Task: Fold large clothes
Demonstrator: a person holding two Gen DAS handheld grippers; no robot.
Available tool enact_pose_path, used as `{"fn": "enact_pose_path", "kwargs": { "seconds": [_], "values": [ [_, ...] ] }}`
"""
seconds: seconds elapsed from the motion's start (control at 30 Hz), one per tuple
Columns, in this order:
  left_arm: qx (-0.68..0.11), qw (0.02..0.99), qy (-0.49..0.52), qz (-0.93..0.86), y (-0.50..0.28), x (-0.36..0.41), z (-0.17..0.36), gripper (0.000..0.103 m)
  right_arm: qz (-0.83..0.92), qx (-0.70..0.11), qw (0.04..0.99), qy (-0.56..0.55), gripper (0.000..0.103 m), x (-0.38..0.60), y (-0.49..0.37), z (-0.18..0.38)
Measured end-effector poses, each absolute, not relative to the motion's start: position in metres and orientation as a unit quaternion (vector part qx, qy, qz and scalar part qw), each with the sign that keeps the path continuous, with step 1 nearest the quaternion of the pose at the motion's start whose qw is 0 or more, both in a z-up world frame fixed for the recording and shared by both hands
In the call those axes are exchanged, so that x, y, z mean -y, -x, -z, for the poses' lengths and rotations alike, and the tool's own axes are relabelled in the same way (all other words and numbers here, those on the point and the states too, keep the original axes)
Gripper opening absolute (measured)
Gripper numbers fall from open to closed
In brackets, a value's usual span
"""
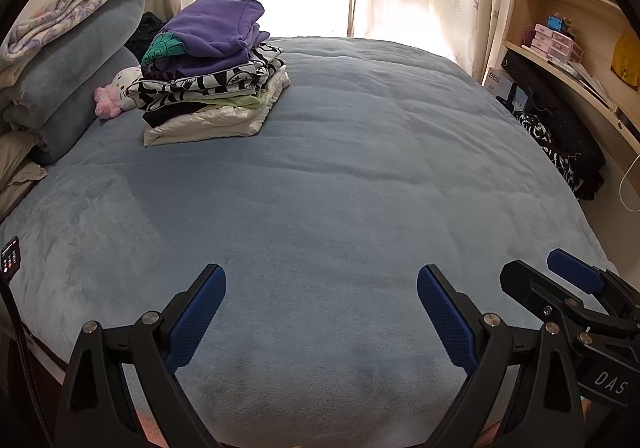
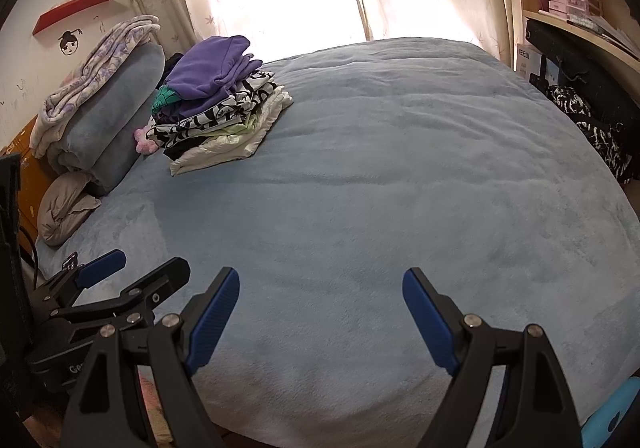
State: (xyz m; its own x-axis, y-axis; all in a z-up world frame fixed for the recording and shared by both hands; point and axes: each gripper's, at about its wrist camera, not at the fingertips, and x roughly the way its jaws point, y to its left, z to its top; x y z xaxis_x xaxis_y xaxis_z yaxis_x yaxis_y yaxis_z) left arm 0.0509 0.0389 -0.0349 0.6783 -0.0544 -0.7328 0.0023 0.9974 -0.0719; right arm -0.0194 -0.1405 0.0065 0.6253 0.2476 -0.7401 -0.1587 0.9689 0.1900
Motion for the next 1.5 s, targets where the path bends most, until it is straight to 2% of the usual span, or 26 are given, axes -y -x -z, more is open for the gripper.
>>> {"fn": "enact_pose_path", "kwargs": {
  "seconds": [1.5],
  "values": [
    [-0.402, 0.915, 0.027, 0.007, -0.0512, -0.0403, 0.0308, 0.096, -0.113, -0.42, 0.899, -0.053, 0.084, 0.1457, 0.018, -0.0074]
  ]
}}
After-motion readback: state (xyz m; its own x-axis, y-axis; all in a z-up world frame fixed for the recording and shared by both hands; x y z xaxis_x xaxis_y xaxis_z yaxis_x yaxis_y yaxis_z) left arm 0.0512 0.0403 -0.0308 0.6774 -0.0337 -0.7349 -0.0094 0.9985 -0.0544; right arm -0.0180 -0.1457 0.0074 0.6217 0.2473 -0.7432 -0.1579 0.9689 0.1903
